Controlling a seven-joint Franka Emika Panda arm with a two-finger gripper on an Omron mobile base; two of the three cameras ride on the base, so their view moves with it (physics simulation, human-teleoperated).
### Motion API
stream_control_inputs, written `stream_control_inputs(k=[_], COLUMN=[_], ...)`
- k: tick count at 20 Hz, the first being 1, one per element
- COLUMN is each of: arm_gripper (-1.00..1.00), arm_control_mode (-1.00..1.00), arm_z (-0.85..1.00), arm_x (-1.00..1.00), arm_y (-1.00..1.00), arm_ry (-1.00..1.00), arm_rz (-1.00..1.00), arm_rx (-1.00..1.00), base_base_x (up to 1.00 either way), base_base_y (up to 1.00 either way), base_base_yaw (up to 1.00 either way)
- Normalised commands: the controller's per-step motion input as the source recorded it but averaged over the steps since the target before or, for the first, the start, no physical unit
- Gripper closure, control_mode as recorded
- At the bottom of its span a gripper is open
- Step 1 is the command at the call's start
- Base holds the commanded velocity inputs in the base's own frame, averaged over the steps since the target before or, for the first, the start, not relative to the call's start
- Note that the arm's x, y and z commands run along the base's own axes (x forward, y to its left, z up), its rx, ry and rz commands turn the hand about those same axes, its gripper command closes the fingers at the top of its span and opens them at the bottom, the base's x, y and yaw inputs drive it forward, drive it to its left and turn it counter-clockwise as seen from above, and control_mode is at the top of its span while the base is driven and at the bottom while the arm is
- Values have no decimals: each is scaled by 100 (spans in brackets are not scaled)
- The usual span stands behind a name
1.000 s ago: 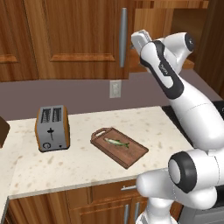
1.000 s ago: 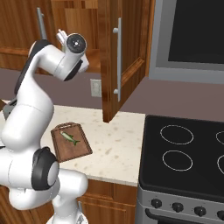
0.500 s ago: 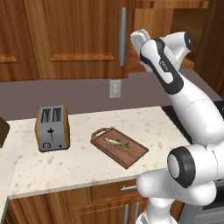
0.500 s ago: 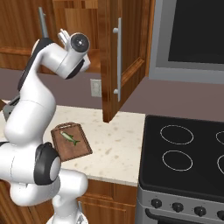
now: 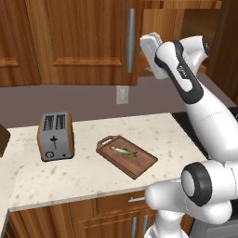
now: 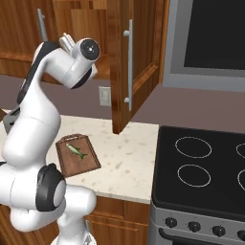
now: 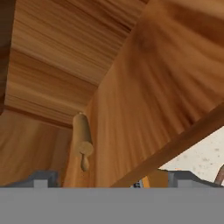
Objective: Open the cabinet, retrieve the rolling pin, and place it next to the meat on the cutting board to prepare for tenderizing.
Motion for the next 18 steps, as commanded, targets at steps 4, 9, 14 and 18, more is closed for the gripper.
stream_control_inputs(k=[4,9,14,18], arm_gripper=[-100,-100,-100,-100], arm_control_mode=[-100,-100,-100,-100], arm_z=[0,0,0,0], arm_x=[-53,-49,-48,-49], arm_y=[62,73,81,87], arm_ry=[-1,0,0,0], arm_rz=[11,11,10,9], arm_rx=[0,0,0,0], base_base_x=[0,0,0,0], base_base_y=[0,0,0,0], base_base_yaw=[0,0,0,0])
